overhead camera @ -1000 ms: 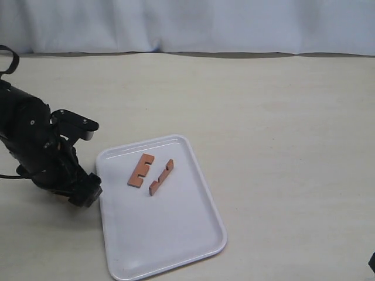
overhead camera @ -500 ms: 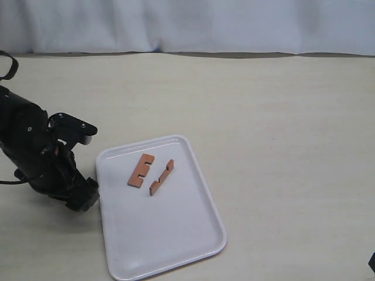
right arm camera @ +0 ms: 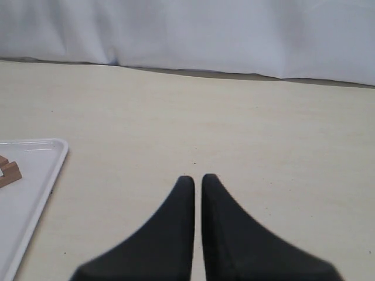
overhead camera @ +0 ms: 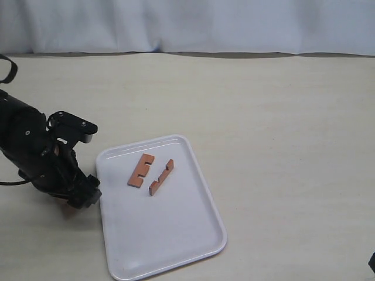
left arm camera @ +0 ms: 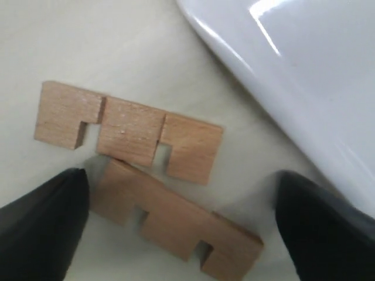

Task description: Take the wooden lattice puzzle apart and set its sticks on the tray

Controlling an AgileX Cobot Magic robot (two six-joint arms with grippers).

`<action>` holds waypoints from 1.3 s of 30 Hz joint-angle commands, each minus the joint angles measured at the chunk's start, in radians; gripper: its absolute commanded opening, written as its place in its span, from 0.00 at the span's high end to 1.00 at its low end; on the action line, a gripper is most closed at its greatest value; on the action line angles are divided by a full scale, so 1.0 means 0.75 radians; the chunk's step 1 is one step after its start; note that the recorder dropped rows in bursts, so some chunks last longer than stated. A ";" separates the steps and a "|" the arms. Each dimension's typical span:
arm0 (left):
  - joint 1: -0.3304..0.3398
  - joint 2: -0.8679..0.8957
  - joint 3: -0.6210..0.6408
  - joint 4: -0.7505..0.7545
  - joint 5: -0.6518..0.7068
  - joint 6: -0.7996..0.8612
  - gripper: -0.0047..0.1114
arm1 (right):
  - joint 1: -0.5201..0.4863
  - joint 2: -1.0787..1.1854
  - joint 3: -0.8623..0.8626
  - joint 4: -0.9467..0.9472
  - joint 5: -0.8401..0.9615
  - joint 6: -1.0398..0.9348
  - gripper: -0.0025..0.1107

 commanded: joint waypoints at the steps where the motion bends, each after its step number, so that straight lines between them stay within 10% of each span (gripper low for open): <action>1: 0.004 0.008 0.020 0.021 -0.006 -0.008 0.46 | 0.005 -0.005 0.004 0.004 0.000 0.005 0.94; 5: 0.004 0.008 0.018 0.021 0.003 -0.008 0.55 | 0.005 -0.005 0.004 0.004 0.000 0.005 0.94; 14: 0.004 0.003 -0.050 0.028 0.146 -0.008 0.29 | 0.005 -0.005 0.004 0.004 0.000 0.005 0.94; 24: 0.004 0.003 -0.104 -0.126 0.266 -0.136 0.28 | 0.005 -0.005 0.004 0.004 0.000 0.005 0.94; 39: 0.004 0.003 0.053 -0.123 0.073 -0.377 0.78 | 0.005 -0.005 0.004 0.004 0.000 0.005 0.94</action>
